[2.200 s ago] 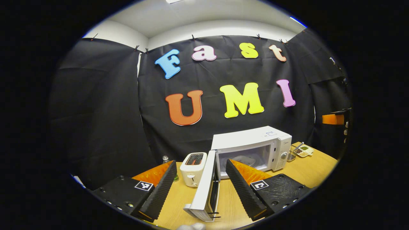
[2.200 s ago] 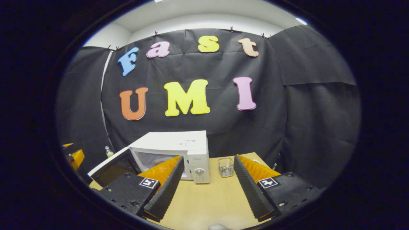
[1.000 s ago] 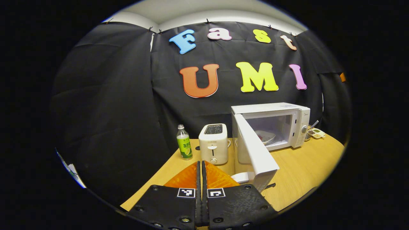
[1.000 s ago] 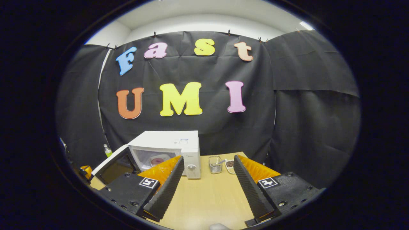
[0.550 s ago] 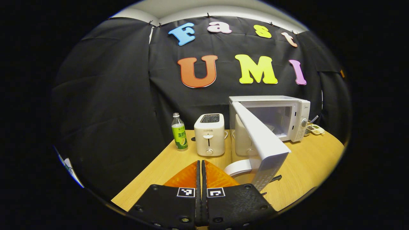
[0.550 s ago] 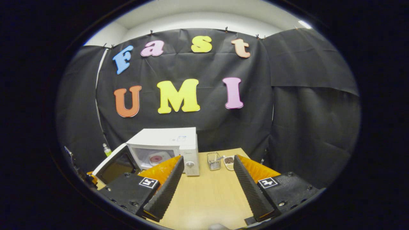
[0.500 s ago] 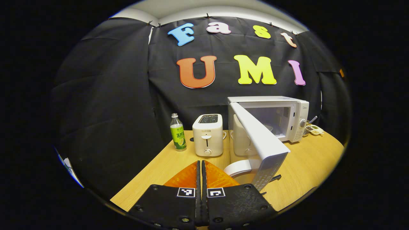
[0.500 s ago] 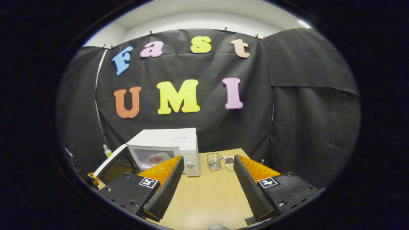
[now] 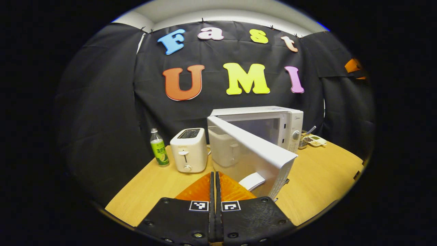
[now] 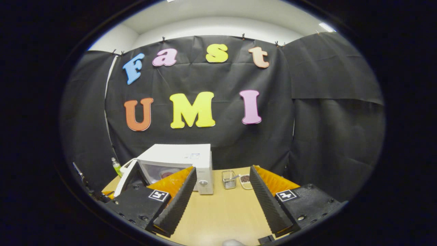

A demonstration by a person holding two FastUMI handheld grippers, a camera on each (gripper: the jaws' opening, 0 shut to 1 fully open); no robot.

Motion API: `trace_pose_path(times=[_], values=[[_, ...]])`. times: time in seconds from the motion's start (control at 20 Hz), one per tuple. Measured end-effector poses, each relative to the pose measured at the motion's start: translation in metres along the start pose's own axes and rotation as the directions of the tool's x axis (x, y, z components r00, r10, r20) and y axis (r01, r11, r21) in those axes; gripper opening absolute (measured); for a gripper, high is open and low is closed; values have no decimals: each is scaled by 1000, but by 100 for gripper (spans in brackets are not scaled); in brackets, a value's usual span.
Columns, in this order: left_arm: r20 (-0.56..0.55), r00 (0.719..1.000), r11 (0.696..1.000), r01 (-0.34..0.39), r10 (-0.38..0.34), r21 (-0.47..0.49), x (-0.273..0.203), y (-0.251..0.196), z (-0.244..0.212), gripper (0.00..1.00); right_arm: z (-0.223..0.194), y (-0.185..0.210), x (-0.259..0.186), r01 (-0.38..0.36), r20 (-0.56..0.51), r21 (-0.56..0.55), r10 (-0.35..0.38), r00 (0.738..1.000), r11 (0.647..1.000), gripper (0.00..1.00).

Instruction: Open the microwave oven with the left hand, put the food in, and close the microwave oven.

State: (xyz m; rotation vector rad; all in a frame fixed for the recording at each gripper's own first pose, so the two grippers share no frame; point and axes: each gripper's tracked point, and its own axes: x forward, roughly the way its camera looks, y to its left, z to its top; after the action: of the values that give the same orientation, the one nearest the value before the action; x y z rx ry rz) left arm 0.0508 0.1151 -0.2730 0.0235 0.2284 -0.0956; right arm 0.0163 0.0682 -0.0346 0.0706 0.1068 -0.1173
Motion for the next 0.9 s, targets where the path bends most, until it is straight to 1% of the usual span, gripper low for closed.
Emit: trace_pose_path(times=[0.15, 0.3, 0.5, 0.7, 0.9], values=[[6, 999, 999, 40, -40, 6, 12, -31, 6, 0, 3, -10, 7, -5, 0, 3, 5, 1000, 1000, 99], [9, 997, 997, 79, -79, -1, 25, -63, 13, 0, 4, -24, 15, 0, -11, 7, 0, 1000, 1000, 99], [11, 990, 990, 143, -143, 11, 46, -108, 19, 0, 4, -40, 26, 13, -19, 3, -13, 1000, 1000, 99], [20, 980, 978, 199, -200, 57, 73, -146, 29, 0, 4, -61, 39, 35, -36, -7, -35, 999, 999, 99], [32, 969, 967, 244, -247, 74, 101, -176, 39, 0, 11, -77, 49, 57, -32, 1, -57, 998, 998, 99]])
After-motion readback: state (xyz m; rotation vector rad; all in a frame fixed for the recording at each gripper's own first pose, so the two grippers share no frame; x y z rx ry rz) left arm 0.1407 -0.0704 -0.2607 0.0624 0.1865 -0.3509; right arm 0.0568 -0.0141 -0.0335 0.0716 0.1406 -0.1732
